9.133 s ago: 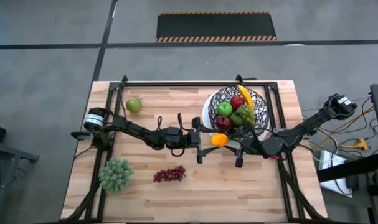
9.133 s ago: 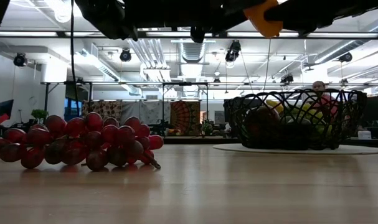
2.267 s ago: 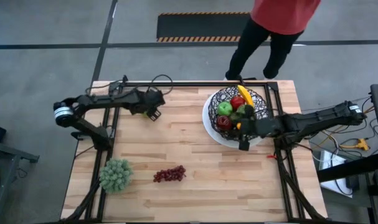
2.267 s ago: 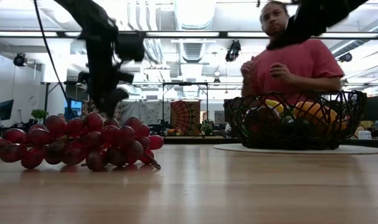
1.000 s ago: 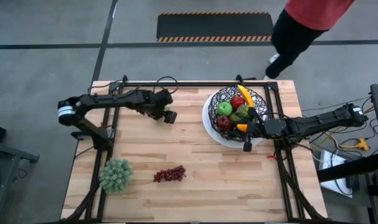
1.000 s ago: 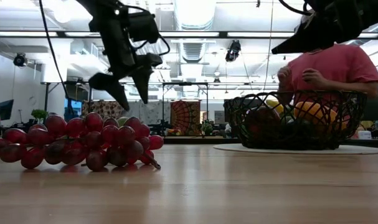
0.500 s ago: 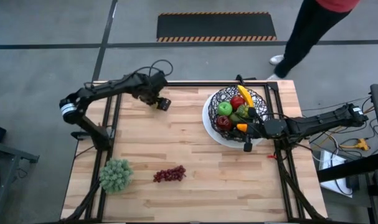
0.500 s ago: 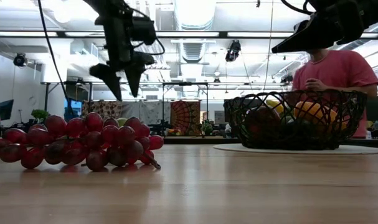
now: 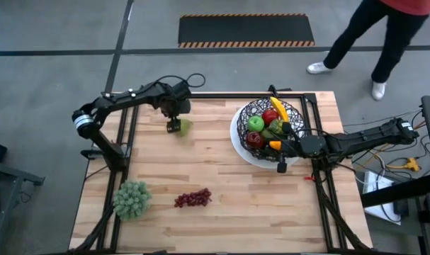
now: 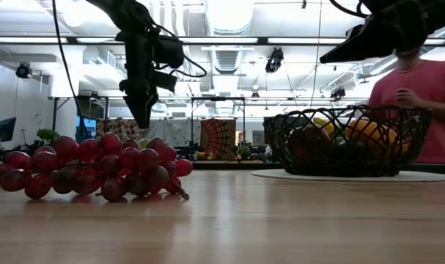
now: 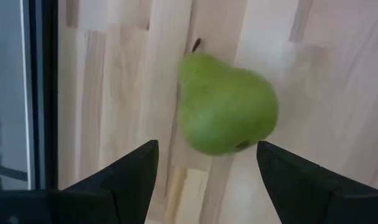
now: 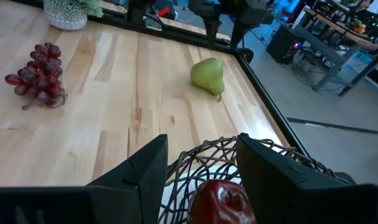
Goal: Build produce basket
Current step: Put the green pear into the wire basket
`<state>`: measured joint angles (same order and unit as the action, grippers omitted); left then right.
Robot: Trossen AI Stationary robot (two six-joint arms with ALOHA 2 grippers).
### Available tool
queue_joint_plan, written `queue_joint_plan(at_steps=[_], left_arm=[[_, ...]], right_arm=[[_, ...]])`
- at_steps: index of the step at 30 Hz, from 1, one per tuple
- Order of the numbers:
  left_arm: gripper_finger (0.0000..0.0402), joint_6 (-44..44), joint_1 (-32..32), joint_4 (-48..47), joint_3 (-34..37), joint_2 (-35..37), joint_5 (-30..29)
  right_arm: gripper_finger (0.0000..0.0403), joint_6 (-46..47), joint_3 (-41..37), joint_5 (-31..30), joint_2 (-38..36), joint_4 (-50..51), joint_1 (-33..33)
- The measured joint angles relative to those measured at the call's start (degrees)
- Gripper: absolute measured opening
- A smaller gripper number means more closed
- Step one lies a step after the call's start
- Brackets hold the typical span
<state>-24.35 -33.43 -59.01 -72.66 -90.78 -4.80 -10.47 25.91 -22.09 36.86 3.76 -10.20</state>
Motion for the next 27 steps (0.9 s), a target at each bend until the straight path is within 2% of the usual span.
queue_joint_plan(at_steps=[2,7,15,20,25,27], left_arm=[[0.0254,2.43,0.05,-0.32,0.22,0.06,-0.24],[0.0254,15.49,0.02,-0.36,-0.07,0.11,-1.75],[0.0254,24.38,0.09,-0.02,-0.48,0.33,-1.51],[0.0266,25.31,0.60,-1.39,-0.15,0.16,-1.58],[0.0317,24.56,1.72,-1.62,-0.29,-0.04,-1.63],[0.0342,20.49,2.51,-1.52,-0.39,-0.02,-1.71]], right_arm=[[0.0178,-0.01,0.00,0.00,0.00,0.00,0.01],[0.0178,-0.12,0.00,-0.46,0.00,-0.03,0.09],[0.0178,-0.69,0.00,-0.48,0.02,-0.03,0.09],[0.0178,-0.69,0.00,-0.48,0.02,-0.05,0.09],[0.0178,-0.69,0.00,-0.48,0.02,-0.05,0.09],[0.0178,-0.69,0.00,-0.48,0.02,-0.05,0.09]])
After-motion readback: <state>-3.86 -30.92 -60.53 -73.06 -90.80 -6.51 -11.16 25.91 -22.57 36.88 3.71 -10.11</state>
